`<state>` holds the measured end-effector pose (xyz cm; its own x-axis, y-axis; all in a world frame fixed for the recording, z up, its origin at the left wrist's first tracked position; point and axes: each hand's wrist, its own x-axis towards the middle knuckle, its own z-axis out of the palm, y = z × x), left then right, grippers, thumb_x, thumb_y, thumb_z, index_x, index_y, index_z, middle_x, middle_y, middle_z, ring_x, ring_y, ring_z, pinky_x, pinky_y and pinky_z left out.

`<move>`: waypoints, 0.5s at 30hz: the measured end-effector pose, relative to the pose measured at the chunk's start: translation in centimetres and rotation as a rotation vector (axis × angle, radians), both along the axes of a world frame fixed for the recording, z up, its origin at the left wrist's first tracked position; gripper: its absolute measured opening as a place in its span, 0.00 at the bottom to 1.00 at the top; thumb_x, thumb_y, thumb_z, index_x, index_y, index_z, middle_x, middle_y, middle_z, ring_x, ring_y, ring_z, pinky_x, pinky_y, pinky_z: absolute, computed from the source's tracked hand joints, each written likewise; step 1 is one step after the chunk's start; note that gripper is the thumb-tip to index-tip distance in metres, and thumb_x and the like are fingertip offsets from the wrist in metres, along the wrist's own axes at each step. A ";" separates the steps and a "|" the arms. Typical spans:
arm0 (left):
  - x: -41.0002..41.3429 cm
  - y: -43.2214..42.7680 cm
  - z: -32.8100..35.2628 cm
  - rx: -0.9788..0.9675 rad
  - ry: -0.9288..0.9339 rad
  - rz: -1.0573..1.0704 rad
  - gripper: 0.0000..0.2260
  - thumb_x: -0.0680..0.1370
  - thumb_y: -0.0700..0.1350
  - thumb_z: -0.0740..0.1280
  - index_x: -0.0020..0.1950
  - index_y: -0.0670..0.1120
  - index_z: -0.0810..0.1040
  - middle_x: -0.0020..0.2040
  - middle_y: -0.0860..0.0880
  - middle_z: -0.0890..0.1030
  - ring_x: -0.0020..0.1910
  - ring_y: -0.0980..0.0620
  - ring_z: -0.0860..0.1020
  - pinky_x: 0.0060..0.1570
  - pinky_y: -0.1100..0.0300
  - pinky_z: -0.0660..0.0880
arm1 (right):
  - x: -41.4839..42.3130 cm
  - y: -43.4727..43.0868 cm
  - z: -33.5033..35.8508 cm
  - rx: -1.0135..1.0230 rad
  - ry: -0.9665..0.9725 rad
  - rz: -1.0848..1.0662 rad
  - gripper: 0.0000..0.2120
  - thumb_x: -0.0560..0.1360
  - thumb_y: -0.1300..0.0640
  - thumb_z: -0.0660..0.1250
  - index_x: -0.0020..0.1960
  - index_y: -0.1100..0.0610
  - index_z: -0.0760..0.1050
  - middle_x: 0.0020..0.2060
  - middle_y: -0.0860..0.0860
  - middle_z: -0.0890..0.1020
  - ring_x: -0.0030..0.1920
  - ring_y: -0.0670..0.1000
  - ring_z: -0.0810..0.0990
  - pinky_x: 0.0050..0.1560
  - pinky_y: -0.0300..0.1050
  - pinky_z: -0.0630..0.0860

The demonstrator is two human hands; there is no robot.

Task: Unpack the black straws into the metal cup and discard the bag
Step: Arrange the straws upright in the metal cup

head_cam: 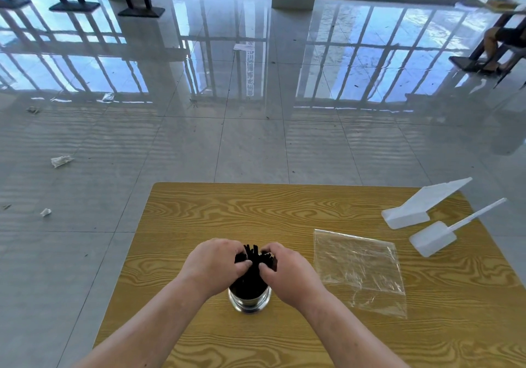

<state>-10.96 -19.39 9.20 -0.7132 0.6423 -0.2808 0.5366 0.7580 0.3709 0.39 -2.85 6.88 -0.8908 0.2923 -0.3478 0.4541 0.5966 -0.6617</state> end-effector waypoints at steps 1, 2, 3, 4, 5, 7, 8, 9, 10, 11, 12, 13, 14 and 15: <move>-0.1 0.0 0.1 -0.004 0.003 0.003 0.10 0.80 0.61 0.66 0.49 0.57 0.82 0.43 0.60 0.81 0.46 0.58 0.78 0.41 0.61 0.75 | 0.1 0.1 0.0 -0.006 0.012 -0.010 0.16 0.79 0.45 0.64 0.66 0.42 0.75 0.40 0.43 0.83 0.36 0.42 0.79 0.34 0.39 0.71; -0.1 0.0 0.3 -0.009 0.000 0.005 0.10 0.80 0.61 0.66 0.49 0.57 0.81 0.43 0.60 0.81 0.45 0.59 0.78 0.40 0.61 0.73 | 0.2 0.1 -0.1 -0.012 0.023 -0.018 0.16 0.79 0.45 0.64 0.66 0.41 0.75 0.38 0.44 0.82 0.35 0.43 0.78 0.33 0.39 0.72; -0.2 0.0 0.4 -0.018 -0.007 0.003 0.09 0.80 0.61 0.66 0.47 0.58 0.80 0.42 0.61 0.80 0.44 0.60 0.77 0.38 0.62 0.72 | 0.2 0.2 -0.1 -0.017 0.033 -0.022 0.15 0.80 0.45 0.64 0.66 0.41 0.75 0.37 0.45 0.82 0.34 0.43 0.77 0.33 0.39 0.72; -0.4 0.0 0.5 -0.033 -0.010 -0.004 0.09 0.80 0.61 0.66 0.45 0.59 0.79 0.42 0.61 0.80 0.42 0.60 0.76 0.37 0.63 0.70 | 0.3 0.2 -0.1 -0.018 0.040 -0.024 0.15 0.80 0.45 0.64 0.66 0.41 0.75 0.36 0.46 0.82 0.33 0.43 0.77 0.33 0.39 0.72; -0.5 0.0 0.6 -0.050 -0.009 -0.011 0.09 0.80 0.60 0.66 0.43 0.59 0.77 0.41 0.61 0.79 0.41 0.61 0.76 0.36 0.63 0.68 | 0.4 0.2 -0.1 -0.017 0.044 -0.021 0.15 0.80 0.45 0.64 0.66 0.41 0.75 0.36 0.46 0.82 0.33 0.43 0.77 0.33 0.39 0.72; -0.6 0.0 0.7 -0.065 -0.002 -0.007 0.11 0.80 0.60 0.66 0.41 0.58 0.76 0.40 0.60 0.79 0.40 0.62 0.75 0.35 0.63 0.68 | 0.5 0.1 -0.1 -0.007 0.045 -0.010 0.15 0.80 0.46 0.64 0.66 0.41 0.74 0.36 0.45 0.82 0.33 0.43 0.78 0.32 0.38 0.71; -0.5 0.0 0.7 -0.062 0.003 0.001 0.11 0.80 0.60 0.66 0.41 0.57 0.76 0.40 0.60 0.79 0.40 0.61 0.75 0.35 0.62 0.69 | 0.6 0.0 -0.1 0.001 0.041 -0.003 0.14 0.80 0.45 0.64 0.65 0.41 0.74 0.36 0.44 0.81 0.33 0.42 0.78 0.32 0.38 0.71; -0.5 0.0 0.7 -0.055 0.008 0.009 0.11 0.80 0.59 0.66 0.42 0.56 0.77 0.40 0.59 0.80 0.39 0.61 0.76 0.34 0.62 0.69 | 0.6 -0.1 -0.2 0.007 0.036 0.005 0.14 0.79 0.45 0.64 0.64 0.41 0.75 0.37 0.42 0.81 0.34 0.41 0.78 0.32 0.37 0.70; -0.3 0.1 0.8 -0.044 0.016 0.016 0.11 0.79 0.59 0.65 0.42 0.55 0.78 0.39 0.58 0.80 0.39 0.60 0.76 0.34 0.62 0.70 | 0.7 -0.3 -0.2 0.011 0.032 0.011 0.13 0.79 0.45 0.63 0.64 0.41 0.75 0.38 0.41 0.81 0.35 0.41 0.78 0.32 0.36 0.69; -0.2 0.1 0.8 -0.026 0.026 0.024 0.11 0.78 0.59 0.65 0.41 0.54 0.77 0.38 0.57 0.80 0.38 0.59 0.77 0.32 0.62 0.70 | 0.8 -0.3 -0.3 0.013 0.029 0.014 0.13 0.79 0.45 0.63 0.64 0.41 0.75 0.39 0.40 0.81 0.37 0.40 0.79 0.33 0.36 0.69; -0.1 0.2 0.9 -0.005 0.038 0.031 0.12 0.78 0.59 0.65 0.39 0.54 0.76 0.37 0.56 0.80 0.36 0.57 0.77 0.31 0.61 0.69 | 0.9 -0.4 -0.3 0.014 0.030 0.013 0.14 0.79 0.45 0.63 0.64 0.41 0.74 0.40 0.39 0.81 0.38 0.40 0.79 0.34 0.35 0.69; -0.1 0.2 0.9 0.014 0.050 0.037 0.12 0.77 0.59 0.65 0.38 0.53 0.75 0.35 0.56 0.80 0.35 0.57 0.77 0.30 0.61 0.69 | 1.0 -0.4 -0.4 0.013 0.032 0.009 0.15 0.78 0.44 0.63 0.65 0.40 0.74 0.41 0.39 0.81 0.39 0.40 0.79 0.35 0.35 0.69; -0.1 0.2 1.1 0.030 0.061 0.039 0.12 0.77 0.58 0.65 0.38 0.53 0.74 0.35 0.56 0.79 0.35 0.56 0.77 0.30 0.60 0.70 | 1.1 -0.4 -0.4 0.012 0.035 0.003 0.16 0.78 0.44 0.63 0.65 0.40 0.73 0.41 0.39 0.81 0.38 0.40 0.79 0.35 0.35 0.69; -0.2 0.2 1.2 0.046 0.068 0.037 0.12 0.77 0.58 0.66 0.38 0.53 0.74 0.34 0.56 0.79 0.35 0.56 0.78 0.31 0.59 0.73 | 1.1 -0.3 -0.4 0.011 0.038 -0.003 0.16 0.78 0.43 0.63 0.66 0.39 0.73 0.40 0.39 0.81 0.37 0.41 0.79 0.34 0.36 0.69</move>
